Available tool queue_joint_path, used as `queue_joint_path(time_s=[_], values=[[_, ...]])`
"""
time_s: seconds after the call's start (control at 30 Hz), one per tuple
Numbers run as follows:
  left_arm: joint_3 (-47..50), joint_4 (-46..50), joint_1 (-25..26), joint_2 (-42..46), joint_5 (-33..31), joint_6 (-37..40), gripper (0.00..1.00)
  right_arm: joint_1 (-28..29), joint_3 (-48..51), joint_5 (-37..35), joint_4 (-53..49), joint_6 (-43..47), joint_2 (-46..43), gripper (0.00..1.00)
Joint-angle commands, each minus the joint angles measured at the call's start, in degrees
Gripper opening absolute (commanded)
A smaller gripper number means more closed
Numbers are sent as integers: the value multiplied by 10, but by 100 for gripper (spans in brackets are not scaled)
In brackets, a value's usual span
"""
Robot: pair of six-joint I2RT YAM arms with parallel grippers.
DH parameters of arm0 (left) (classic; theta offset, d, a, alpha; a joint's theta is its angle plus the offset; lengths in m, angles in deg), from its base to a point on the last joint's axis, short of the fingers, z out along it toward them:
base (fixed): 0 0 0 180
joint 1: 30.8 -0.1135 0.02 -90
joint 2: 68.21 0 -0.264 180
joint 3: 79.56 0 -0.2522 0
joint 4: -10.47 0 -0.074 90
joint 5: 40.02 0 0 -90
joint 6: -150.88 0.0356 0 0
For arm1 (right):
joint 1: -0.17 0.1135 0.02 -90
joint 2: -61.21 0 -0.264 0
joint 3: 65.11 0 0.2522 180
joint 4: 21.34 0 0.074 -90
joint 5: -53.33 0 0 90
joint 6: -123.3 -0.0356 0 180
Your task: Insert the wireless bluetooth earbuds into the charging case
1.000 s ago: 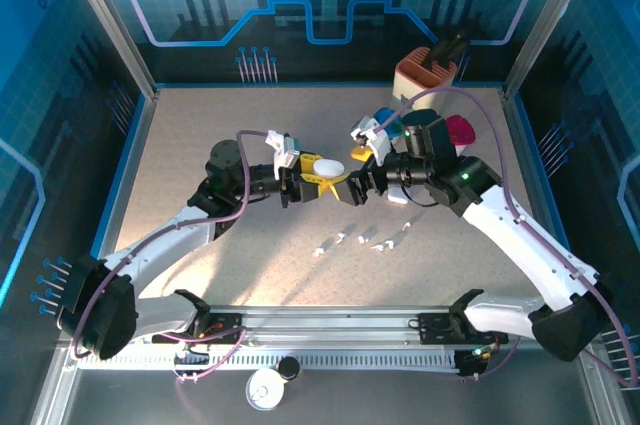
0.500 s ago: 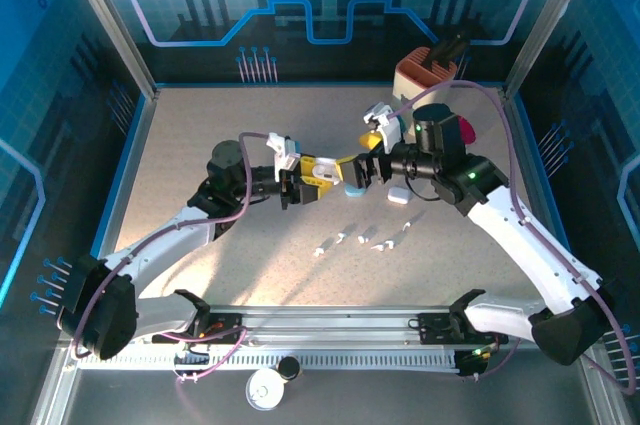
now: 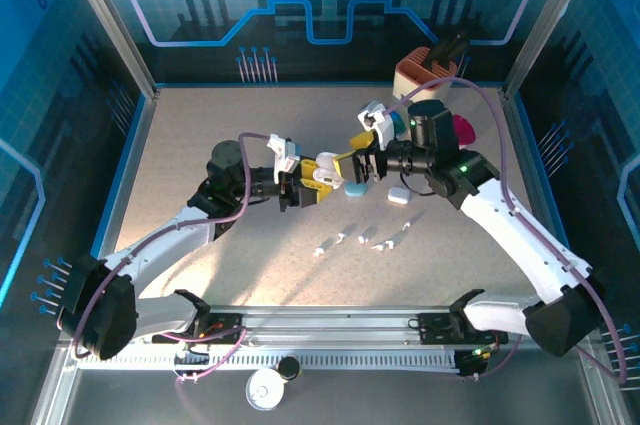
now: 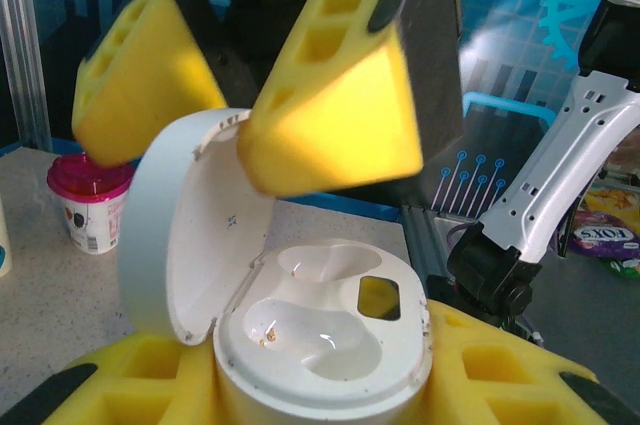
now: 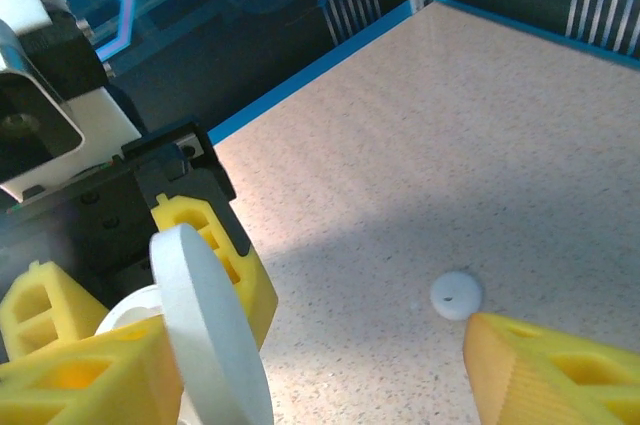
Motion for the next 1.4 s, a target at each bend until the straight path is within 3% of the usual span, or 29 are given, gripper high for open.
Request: queue_joint_path(time_s=[0.0, 0.2, 0.37, 0.4, 0.53, 0.6, 0.87, 1.37], values=[[-6, -49, 5, 9, 39, -9, 34, -7, 5, 37, 3, 16, 11, 68], [-10, -68, 5, -1, 39, -21, 34, -7, 10, 62, 9, 25, 19, 46], [-12, -72, 5, -9, 29, -30, 34, -4, 15, 69, 22, 39, 12, 2], [-13, -73, 5, -10, 25, -30, 35, -3, 16, 65, 22, 45, 9, 0], [-15, -62, 4, -12, 1, -32, 38, 6, 21, 30, 26, 72, -5, 0], [-16, -59, 5, -13, -3, -34, 47, 14, 22, 6, 28, 85, -13, 0], [-16, -61, 4, -16, -5, -45, 59, 41, 19, -66, 28, 119, -19, 0], [-6, -92, 5, -31, -21, -63, 62, 47, 45, -57, 71, 99, -35, 0]])
